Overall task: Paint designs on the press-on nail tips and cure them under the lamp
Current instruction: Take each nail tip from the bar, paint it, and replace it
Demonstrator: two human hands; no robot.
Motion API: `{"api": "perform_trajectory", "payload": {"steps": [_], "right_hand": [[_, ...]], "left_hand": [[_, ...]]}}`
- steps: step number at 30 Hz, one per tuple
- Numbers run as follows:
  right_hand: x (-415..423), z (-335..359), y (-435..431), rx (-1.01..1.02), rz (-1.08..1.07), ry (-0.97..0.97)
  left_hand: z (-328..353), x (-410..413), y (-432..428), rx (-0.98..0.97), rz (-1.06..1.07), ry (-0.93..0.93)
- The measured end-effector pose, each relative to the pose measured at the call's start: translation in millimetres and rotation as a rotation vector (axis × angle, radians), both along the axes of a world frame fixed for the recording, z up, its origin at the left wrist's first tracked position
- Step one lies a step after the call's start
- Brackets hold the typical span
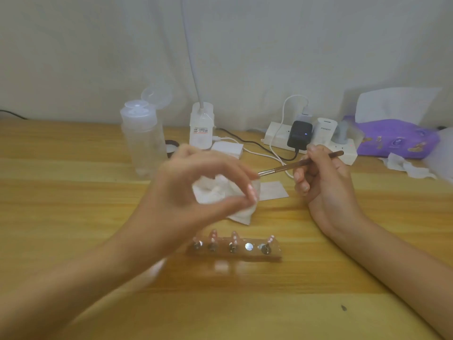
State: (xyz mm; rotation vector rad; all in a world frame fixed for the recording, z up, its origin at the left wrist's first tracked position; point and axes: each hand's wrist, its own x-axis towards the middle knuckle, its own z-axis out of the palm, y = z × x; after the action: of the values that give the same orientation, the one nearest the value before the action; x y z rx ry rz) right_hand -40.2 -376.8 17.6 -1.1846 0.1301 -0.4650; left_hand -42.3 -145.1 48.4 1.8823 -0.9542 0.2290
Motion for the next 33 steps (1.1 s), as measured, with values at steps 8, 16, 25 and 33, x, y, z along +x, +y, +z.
{"api": "perform_trajectory", "payload": {"steps": [8,16,25,33], "right_hand": [[1,-2,-1,0.001,-0.006,0.006],[3,-2,-3,-0.002,-0.007,0.012],[3,-4,-4,0.002,-0.006,0.019],[4,-4,-4,0.025,-0.028,0.024]], "left_hand": [[-17,-28,-12,0.367,0.052,-0.212],[-24,-25,-13,0.438,0.131,-0.292],[-25,-21,-12,0.549,0.195,-0.237],[-13,-28,-26,0.612,0.216,-0.378]]}}
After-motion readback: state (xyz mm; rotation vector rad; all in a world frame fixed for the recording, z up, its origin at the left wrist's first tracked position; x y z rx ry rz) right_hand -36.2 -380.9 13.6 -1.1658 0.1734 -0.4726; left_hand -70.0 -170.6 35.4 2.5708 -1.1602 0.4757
